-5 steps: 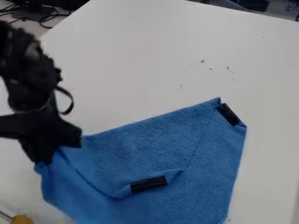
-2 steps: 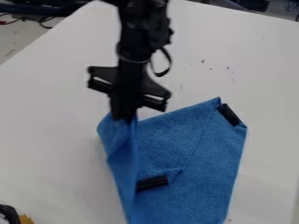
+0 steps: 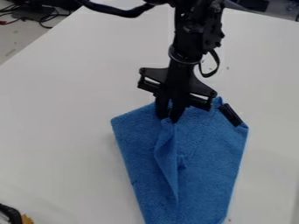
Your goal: Fold the cloth from bottom left to top right
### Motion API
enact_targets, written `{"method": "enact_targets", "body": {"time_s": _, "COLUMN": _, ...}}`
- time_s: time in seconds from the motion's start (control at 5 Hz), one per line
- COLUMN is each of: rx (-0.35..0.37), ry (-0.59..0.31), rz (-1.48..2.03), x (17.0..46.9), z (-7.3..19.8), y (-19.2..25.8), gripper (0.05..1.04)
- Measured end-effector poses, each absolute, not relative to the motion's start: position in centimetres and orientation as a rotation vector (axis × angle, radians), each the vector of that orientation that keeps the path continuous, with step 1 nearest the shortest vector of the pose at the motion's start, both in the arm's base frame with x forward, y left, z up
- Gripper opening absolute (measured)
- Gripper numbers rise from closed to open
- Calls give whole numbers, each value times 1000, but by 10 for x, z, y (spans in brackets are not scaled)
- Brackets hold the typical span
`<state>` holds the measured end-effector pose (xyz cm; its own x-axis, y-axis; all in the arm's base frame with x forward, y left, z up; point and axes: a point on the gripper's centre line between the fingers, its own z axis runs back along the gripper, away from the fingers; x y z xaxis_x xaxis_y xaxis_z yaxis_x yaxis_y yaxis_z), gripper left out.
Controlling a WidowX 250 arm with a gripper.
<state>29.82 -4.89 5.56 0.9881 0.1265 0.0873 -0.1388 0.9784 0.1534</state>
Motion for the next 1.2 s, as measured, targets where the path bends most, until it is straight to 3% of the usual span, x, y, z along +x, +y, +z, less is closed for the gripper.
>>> {"method": "enact_targets", "body": {"time_s": 0.4, "rx": 105, "ry": -108, "rz": 103, "x": 321, "z": 48, "y": -63, "gripper": 926}}
{"method": "enact_targets", "body": {"time_s": 0.6, "rx": 89, "ry": -126, "rz": 80, "x": 326, "z": 47, "y": -70, "gripper": 1013}}
{"method": "enact_targets", "body": {"time_s": 1.2, "rx": 27, "ry": -207, "rz": 98, "x": 330, "z": 54, "y": -93, "gripper": 1002}}
